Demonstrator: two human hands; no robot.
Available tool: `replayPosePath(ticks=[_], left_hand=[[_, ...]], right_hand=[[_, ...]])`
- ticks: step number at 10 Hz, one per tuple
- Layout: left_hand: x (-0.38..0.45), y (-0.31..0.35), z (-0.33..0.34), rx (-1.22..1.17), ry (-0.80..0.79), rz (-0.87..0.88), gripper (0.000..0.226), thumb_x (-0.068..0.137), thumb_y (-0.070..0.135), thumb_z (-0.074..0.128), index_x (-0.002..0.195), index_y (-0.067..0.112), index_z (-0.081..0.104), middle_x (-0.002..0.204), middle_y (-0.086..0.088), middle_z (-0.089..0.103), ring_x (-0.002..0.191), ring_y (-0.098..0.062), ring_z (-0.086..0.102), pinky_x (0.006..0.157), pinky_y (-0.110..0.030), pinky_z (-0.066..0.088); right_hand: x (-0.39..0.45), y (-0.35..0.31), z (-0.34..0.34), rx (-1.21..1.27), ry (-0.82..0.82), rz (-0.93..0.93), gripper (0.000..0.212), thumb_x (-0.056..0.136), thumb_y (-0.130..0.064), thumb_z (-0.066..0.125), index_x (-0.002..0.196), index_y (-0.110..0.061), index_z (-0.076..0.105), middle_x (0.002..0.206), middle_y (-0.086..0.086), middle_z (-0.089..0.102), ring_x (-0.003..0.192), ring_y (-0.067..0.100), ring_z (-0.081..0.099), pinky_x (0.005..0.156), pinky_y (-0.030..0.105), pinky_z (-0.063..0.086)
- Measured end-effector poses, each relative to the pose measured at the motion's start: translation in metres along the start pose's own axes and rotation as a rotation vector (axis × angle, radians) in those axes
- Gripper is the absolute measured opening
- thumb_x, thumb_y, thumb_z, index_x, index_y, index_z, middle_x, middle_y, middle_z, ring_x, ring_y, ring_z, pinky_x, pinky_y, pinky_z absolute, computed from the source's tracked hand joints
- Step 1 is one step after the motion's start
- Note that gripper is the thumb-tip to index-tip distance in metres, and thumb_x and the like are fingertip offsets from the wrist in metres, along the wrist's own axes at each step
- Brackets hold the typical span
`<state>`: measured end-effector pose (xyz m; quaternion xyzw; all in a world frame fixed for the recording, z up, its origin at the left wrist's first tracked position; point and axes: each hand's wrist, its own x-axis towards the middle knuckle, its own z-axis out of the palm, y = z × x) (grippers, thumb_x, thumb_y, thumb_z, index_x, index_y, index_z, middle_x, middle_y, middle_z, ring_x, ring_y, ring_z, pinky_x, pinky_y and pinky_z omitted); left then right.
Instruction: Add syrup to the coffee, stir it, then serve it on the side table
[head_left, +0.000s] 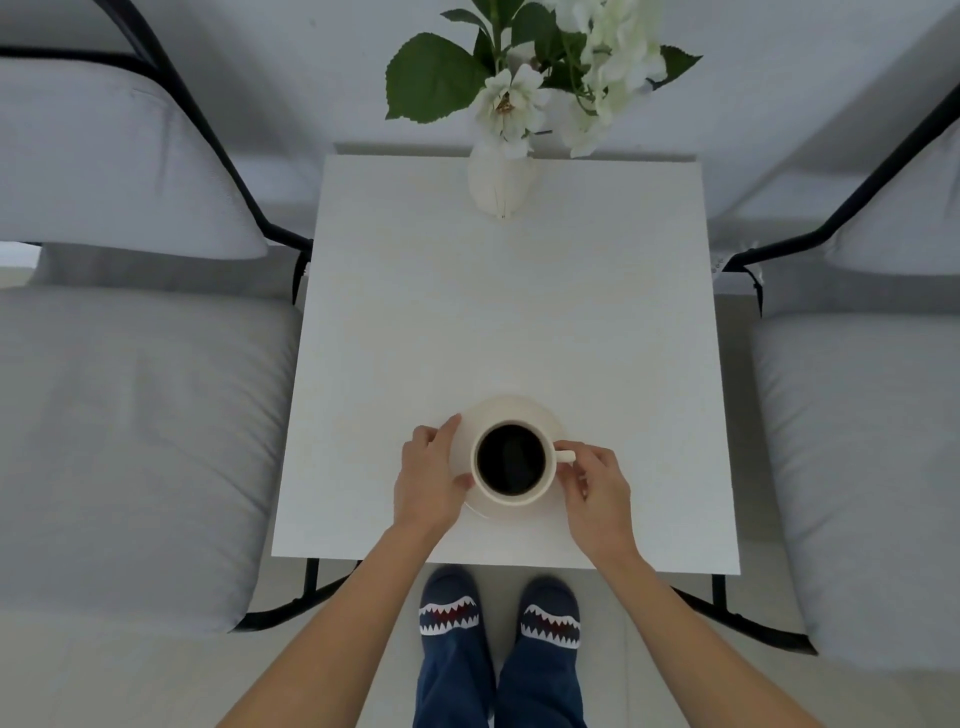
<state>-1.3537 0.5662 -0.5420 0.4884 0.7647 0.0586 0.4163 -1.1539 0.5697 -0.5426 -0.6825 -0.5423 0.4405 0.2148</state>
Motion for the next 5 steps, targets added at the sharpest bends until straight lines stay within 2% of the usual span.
replayPosePath(ticks=[2, 3, 4, 5], left_hand=[[-0.005, -0.007, -0.004, 0.100, 0.013, 0.047, 0.079, 0.092, 0.029, 0.071, 0.158, 0.028, 0.027, 0.139, -0.008, 0.042, 0.130, -0.026, 0.040, 0.101, -0.034, 0.042], [-0.006, -0.011, -0.007, 0.243, 0.050, 0.094, 0.077, 0.092, 0.040, 0.069, 0.158, 0.030, 0.029, 0.147, -0.009, 0.037, 0.136, -0.029, 0.034, 0.109, -0.040, 0.034], [-0.004, -0.023, -0.006, 0.200, 0.096, 0.173, 0.067, 0.093, 0.037, 0.067, 0.154, 0.027, 0.039, 0.153, -0.011, 0.037, 0.143, -0.031, 0.031, 0.116, -0.044, 0.027], [0.000, -0.036, -0.010, 0.140, 0.228, 0.226, 0.053, 0.097, 0.026, 0.056, 0.149, 0.019, 0.049, 0.156, -0.013, 0.041, 0.144, -0.034, 0.035, 0.119, -0.050, 0.027]], right_hand=[[-0.002, -0.001, -0.002, -0.002, -0.014, -0.010, 0.028, 0.097, -0.006, 0.054, 0.113, -0.025, 0.068, 0.107, 0.003, 0.053, 0.076, -0.010, 0.055, 0.074, -0.002, 0.038], [-0.001, 0.000, -0.004, -0.028, -0.038, -0.007, 0.026, 0.098, -0.010, 0.055, 0.116, -0.025, 0.067, 0.105, 0.005, 0.054, 0.076, -0.002, 0.056, 0.074, 0.000, 0.039], [-0.002, 0.003, -0.010, -0.057, -0.069, 0.006, 0.033, 0.097, -0.008, 0.055, 0.124, -0.027, 0.060, 0.108, 0.008, 0.055, 0.086, 0.012, 0.058, 0.086, 0.016, 0.048], [-0.003, -0.003, -0.029, -0.018, -0.027, 0.157, 0.038, 0.097, -0.007, 0.053, 0.130, -0.026, 0.053, 0.125, 0.007, 0.053, 0.103, 0.018, 0.057, 0.087, 0.025, 0.045]])
